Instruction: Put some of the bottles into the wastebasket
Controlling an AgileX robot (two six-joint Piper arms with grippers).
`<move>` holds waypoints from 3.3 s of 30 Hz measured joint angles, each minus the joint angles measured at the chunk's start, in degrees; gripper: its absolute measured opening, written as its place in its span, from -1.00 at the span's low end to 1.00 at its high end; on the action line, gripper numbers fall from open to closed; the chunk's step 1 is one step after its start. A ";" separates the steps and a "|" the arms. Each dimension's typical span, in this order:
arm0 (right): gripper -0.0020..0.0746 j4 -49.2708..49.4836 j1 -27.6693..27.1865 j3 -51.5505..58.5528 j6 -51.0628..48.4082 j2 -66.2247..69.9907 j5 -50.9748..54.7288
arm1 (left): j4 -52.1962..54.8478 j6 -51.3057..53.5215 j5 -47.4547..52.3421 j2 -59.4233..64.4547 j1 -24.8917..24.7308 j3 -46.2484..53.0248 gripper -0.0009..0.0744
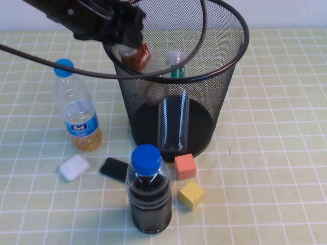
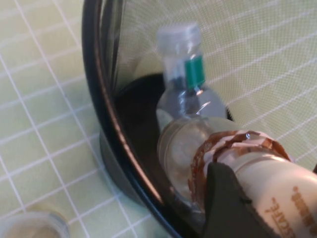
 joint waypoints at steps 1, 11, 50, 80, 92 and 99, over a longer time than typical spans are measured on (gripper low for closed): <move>-0.97 0.00 0.00 0.00 0.10 0.00 0.00 | 0.03 0.00 0.00 1.16 0.00 0.00 -0.22; -0.97 -0.14 0.00 0.00 0.10 0.00 0.19 | 0.30 0.00 -0.66 3.88 0.00 -0.09 -0.17; -0.97 -5.53 0.00 13.31 3.41 0.00 -14.90 | 7.05 4.29 -1.72 -31.11 -0.12 21.98 -0.98; -0.97 -7.74 0.00 13.31 3.41 0.00 -14.78 | 5.17 2.39 -29.56 -67.91 -0.12 71.65 -0.98; -0.97 -7.74 0.00 13.31 3.41 0.00 -14.78 | 5.43 2.36 -30.05 -68.03 -0.12 71.65 -0.98; -0.97 -7.74 0.00 13.31 3.41 0.00 -14.67 | 9.82 2.36 -33.61 -73.80 0.01 74.54 -0.98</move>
